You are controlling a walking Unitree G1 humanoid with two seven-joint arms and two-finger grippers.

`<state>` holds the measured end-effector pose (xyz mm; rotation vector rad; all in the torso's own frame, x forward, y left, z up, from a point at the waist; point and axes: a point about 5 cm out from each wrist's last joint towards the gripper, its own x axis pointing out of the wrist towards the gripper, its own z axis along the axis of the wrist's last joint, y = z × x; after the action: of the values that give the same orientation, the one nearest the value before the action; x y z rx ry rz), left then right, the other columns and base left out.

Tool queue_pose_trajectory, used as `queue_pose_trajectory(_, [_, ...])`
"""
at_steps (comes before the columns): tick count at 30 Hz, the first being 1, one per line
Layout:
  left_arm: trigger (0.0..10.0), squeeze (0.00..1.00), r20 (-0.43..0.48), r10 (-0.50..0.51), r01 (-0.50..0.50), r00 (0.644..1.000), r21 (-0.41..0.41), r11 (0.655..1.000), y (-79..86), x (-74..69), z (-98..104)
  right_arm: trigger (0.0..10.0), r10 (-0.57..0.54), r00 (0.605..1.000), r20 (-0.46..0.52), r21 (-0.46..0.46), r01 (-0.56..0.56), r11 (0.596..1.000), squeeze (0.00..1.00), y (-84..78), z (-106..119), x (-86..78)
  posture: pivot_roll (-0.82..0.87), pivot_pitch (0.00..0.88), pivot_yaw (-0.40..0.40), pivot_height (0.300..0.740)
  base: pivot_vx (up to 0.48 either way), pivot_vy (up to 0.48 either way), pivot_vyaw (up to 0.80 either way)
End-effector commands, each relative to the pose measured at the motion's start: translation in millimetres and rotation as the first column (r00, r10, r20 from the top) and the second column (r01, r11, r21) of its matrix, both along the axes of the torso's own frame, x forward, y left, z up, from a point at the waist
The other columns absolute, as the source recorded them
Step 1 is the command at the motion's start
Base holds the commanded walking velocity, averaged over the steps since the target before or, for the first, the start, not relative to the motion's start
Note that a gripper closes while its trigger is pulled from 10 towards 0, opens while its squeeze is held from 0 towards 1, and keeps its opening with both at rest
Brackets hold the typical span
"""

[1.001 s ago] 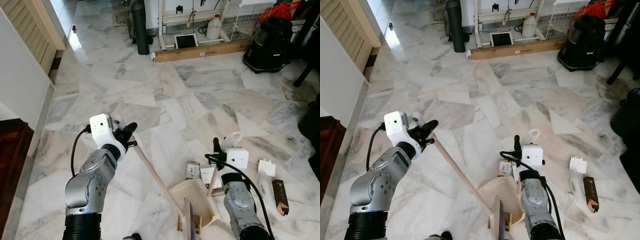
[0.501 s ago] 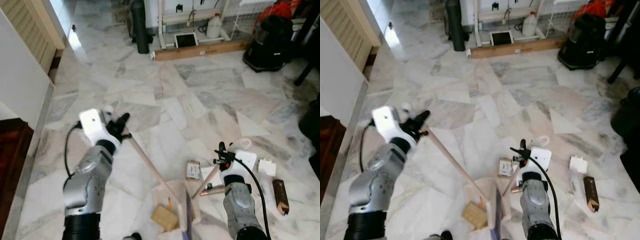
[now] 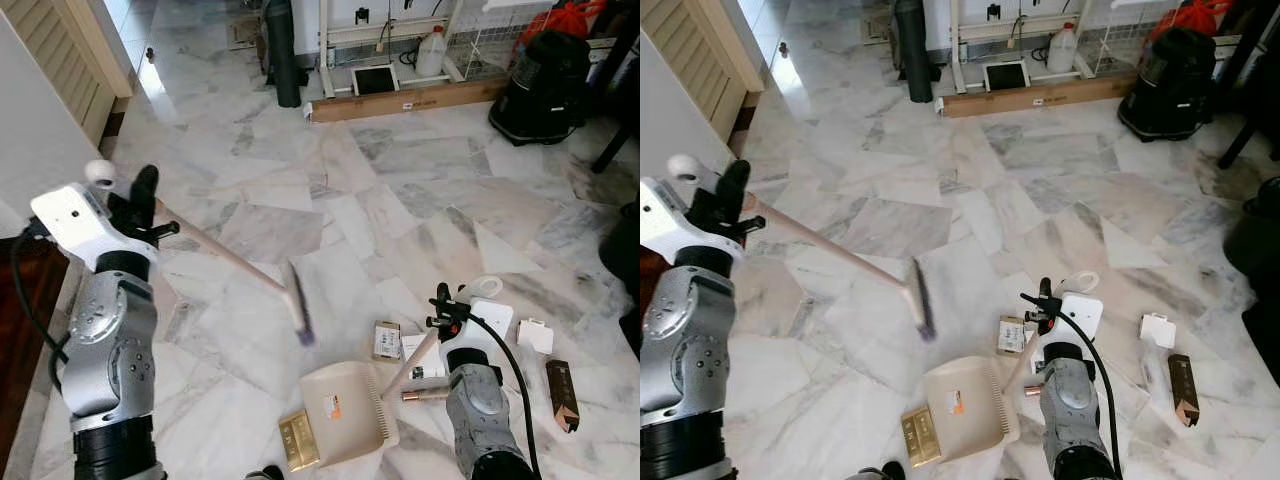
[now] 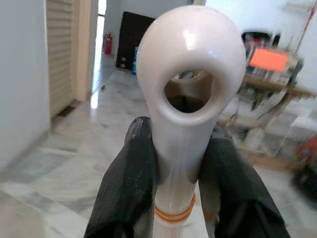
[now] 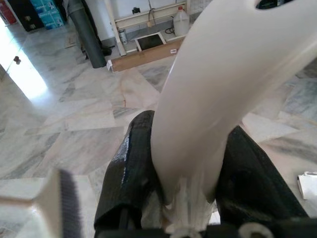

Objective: Sweep floor

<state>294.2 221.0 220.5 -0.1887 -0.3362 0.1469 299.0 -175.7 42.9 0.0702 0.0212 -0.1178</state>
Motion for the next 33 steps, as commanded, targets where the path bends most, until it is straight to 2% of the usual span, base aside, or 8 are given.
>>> queue_pose_trajectory(1, [10.0,0.0,-0.09,0.012,-0.005,0.996,0.073,0.997,3.5,0.1,-11.9,10.0,0.015,0.998,-0.067,0.038,-0.012,0.999,0.0,6.7,-13.2,-6.5,0.03,0.145,0.078,0.74,0.0,0.0,0.0])
queue_pose_trajectory(3, [10.0,0.0,-0.221,-0.011,0.055,0.975,0.197,0.979,1.5,3.6,-28.6,10.0,0.017,0.997,-0.071,0.037,-0.015,0.999,0.0,6.6,-13.7,-6.7,0.04,0.148,0.077,0.74,0.0,0.0,0.0])
queue_pose_trajectory(7, [10.0,0.0,-0.31,-0.035,0.114,0.95,0.24,0.964,-2.4,5.2,-41.5,10.0,0.022,0.997,-0.074,0.033,-0.02,0.999,0.0,6.8,-14.3,-7.1,0.04,0.15,0.076,0.74,0.0,0.0,0.0])
queue_pose_trajectory(10, [10.0,0.0,-0.343,-0.071,0.154,0.936,0.222,0.963,-6.9,6.2,-46.4,10.0,0.027,0.997,-0.075,0.028,-0.025,0.999,0.0,7.4,-14.5,-7.3,0.04,0.149,0.076,0.74,0.0,0.0,0.0])
queue_pose_trajectory(17, [10.0,0.0,-0.436,-0.215,0.272,0.874,0.072,0.96,-14.9,4.9,-62.7,10.0,0.032,0.996,-0.081,0.028,-0.03,0.999,0.0,8.0,-14.9,-6.5,0.04,0.15,0.079,0.74,0.0,0.0,0.0])
queue_pose_trajectory(24, [10.0,0.0,-0.446,-0.23,0.279,0.865,0.048,0.959,-12.7,6.3,-63.9,10.0,0.032,0.996,-0.087,0.028,-0.029,0.999,0.0,7.6,-15.4,-6.4,0.03,0.151,0.08,0.74,0.0,0.0,0.0])
queue_pose_trajectory(29, [10.0,0.0,-0.481,-0.273,0.318,0.833,0.012,0.948,-18.8,7.9,-70.1,10.0,0.048,0.994,-0.094,0.025,-0.045,0.999,0.0,8.6,-15.7,-5.7,0.02,0.153,0.081,0.74,0.0,0.0,0.0])
queue_pose_trajectory(33, [10.0,0.0,-0.479,-0.282,0.327,0.831,0.011,0.945,-22.4,9.2,-69.5,10.0,0.128,0.99,-0.064,-0.091,-0.134,0.987,0.0,9.2,-6.1,-0.5,0.01,0.156,0.078,0.74,0.0,0.0,0.0])
